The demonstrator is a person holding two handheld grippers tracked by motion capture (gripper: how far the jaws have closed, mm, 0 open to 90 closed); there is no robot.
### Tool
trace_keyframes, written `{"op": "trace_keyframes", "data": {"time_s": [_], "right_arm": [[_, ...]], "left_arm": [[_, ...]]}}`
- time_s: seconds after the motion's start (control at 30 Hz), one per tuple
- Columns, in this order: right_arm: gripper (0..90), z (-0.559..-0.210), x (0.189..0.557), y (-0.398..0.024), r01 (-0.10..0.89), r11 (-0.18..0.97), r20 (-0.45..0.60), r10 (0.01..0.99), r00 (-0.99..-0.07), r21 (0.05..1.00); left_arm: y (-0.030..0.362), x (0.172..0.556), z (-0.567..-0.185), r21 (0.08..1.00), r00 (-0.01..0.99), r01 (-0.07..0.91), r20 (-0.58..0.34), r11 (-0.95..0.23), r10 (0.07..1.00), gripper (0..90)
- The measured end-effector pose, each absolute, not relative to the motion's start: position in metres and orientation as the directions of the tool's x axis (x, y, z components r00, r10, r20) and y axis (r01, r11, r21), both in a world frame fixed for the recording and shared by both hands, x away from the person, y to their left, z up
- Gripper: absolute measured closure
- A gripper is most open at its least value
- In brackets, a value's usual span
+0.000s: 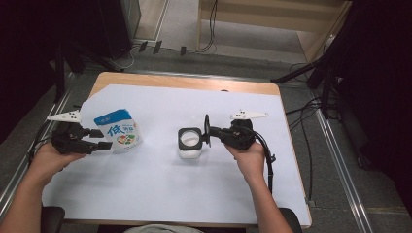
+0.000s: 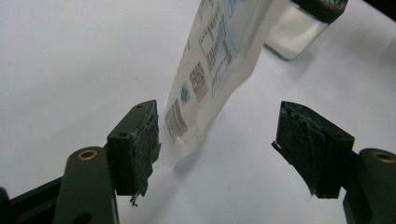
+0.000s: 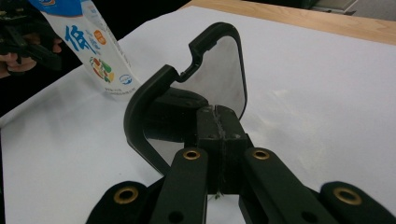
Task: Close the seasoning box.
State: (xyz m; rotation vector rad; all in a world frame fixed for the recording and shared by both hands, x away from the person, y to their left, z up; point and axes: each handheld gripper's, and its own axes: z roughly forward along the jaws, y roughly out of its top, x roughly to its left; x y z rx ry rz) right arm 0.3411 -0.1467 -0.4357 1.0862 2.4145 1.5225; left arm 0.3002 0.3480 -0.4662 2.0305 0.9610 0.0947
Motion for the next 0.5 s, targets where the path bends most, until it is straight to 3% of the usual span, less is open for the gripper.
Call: {"op": "trace_keyframes", "data": {"time_s": [0.5], "right_arm": [[90.0,-0.447,0.347,-0.126,0.535,0.285,0.301,0.579,-0.757,0.796]], "left_arm": [[0.353,0.301,-0.468,0.745,0.676,0.603,-0.288,-0.285,0.678,32.3]]}}
